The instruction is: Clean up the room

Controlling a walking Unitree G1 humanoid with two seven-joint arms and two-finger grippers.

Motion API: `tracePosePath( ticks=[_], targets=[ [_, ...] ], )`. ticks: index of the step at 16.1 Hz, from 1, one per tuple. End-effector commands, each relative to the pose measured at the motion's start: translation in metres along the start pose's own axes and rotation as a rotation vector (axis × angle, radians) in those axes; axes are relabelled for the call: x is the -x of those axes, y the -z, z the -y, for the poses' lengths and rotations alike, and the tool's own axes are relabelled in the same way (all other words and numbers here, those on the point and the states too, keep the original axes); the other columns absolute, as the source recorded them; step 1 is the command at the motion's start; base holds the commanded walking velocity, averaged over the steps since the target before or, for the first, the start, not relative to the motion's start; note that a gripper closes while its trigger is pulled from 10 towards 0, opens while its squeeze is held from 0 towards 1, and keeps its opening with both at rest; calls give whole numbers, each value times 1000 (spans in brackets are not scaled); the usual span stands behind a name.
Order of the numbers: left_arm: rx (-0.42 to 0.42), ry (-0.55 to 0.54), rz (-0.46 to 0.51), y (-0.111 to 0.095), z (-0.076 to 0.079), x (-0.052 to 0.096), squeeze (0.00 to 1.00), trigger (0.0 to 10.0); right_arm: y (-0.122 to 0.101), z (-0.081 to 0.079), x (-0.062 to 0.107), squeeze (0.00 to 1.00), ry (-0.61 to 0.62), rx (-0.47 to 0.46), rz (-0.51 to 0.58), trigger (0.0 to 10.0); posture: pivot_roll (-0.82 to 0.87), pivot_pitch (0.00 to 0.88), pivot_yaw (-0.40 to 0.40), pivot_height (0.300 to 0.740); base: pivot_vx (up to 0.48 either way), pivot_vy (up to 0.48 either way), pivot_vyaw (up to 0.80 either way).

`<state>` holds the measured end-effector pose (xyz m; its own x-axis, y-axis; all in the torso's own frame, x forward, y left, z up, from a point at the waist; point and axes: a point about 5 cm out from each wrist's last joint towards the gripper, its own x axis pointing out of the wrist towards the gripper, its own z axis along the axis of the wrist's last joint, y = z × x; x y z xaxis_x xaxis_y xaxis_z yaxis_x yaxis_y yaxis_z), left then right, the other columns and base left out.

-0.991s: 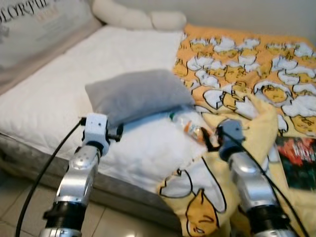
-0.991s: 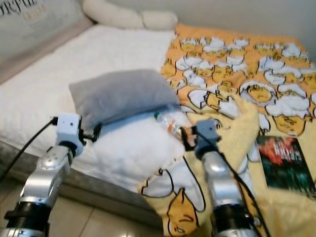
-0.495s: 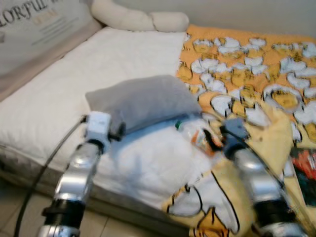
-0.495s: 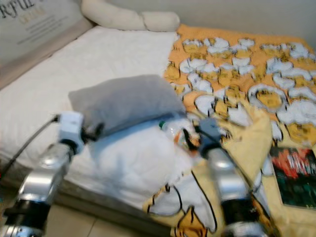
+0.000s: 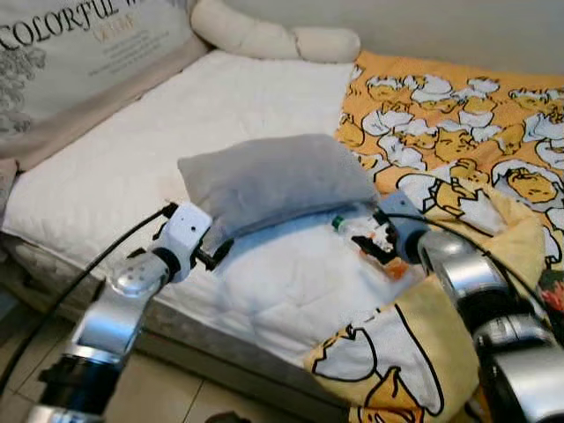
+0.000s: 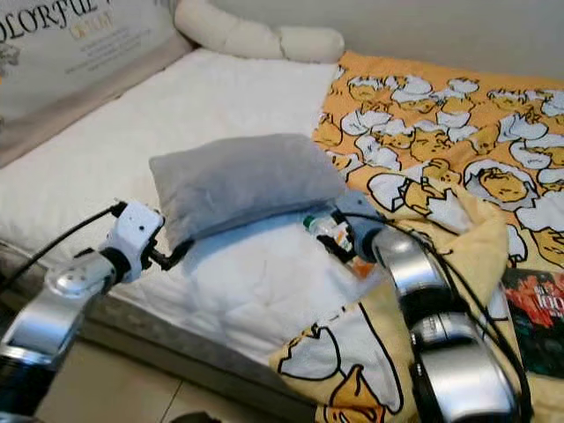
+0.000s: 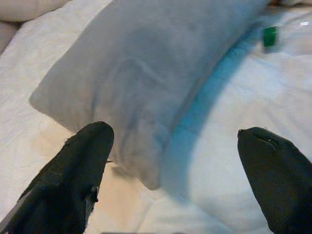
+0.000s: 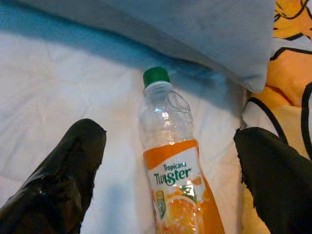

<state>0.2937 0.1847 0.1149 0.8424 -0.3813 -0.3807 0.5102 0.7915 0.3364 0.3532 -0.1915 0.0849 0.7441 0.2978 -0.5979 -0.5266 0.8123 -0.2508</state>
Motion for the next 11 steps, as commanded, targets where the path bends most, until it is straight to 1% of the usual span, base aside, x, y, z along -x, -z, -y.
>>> tracePosePath(
  ticks=[1, 4, 5, 6, 7, 10, 11],
  targets=[
    [-7, 27, 2, -4, 2, 1, 0, 10000, 0, 4, 1, 1000, -3, 22, -15, 10000, -23, 0, 29, 740, 0, 0, 0],
    [-40, 133, -31, -3, 8, 14, 0, 10000, 5, 11, -1, 1000, 10, 20, -109, 10000, 18, 0, 12, 740, 0, 0, 0],
    [-52, 170, -48, -1, 11, 19, 0, 10000, 10, 12, -2, 1000, 42, 41, -142, 10000, 46, 0, 9, 740, 0, 0, 0],
    [-59, 202, -62, 0, 13, 23, 0, 10000, 14, 13, -2, 792, 74, 42, -160, 10000, 62, 0, 10, 740, 0, 0, 0],
    [-65, 224, -70, -1, 14, 25, 0, 10000, 18, 13, -2, 0, 97, 15, -166, 10000, 79, 0, 13, 740, 0, 0, 0],
    [-69, 270, -80, -6, 14, 36, 0, 10000, 23, 12, -2, 0, 123, -26, -172, 10000, 125, 0, 22, 740, 0, 0, 0],
    [-52, 289, -104, -6, 13, 44, 0, 10000, 27, 14, -1, 0, 157, -33, -179, 10000, 146, 26, 36, 740, 0, 0, 0]
  ],
)
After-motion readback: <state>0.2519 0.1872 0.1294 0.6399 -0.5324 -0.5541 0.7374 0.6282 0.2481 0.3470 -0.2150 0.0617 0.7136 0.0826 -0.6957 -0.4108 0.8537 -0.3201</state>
